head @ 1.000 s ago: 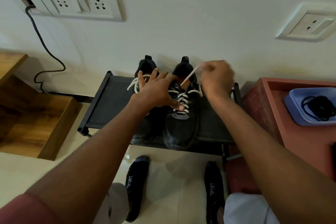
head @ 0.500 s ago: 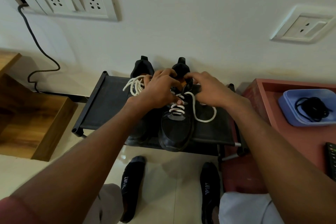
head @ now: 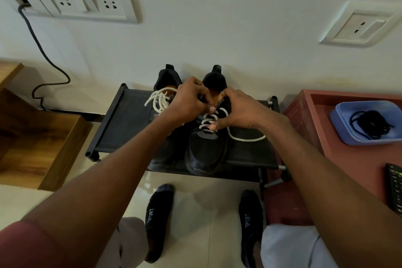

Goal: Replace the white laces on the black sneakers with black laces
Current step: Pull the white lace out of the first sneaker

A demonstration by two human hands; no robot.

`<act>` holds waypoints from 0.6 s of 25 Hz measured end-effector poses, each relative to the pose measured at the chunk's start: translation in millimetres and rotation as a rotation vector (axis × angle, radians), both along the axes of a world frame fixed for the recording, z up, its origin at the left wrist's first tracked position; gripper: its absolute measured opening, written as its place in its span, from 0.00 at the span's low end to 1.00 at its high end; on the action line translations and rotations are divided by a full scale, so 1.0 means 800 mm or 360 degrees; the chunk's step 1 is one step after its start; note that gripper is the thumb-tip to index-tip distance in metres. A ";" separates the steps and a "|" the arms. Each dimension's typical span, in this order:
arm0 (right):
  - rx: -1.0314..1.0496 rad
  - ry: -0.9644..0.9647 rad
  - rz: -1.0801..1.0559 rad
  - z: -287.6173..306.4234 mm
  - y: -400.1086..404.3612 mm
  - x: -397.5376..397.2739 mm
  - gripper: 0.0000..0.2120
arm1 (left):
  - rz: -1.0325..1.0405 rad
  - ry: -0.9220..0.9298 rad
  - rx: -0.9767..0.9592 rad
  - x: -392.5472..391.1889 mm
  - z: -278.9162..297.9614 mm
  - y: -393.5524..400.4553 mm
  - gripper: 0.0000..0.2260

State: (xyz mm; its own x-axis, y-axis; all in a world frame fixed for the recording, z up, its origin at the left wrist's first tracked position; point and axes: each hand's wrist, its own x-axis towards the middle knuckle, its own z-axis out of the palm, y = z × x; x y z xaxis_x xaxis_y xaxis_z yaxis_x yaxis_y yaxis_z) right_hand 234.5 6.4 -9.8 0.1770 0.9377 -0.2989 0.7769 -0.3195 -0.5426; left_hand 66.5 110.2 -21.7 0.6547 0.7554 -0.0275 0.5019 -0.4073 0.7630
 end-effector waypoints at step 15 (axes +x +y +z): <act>0.0003 0.0119 -0.0129 -0.001 0.009 -0.009 0.41 | 0.0010 0.0152 0.0268 0.005 0.014 -0.008 0.06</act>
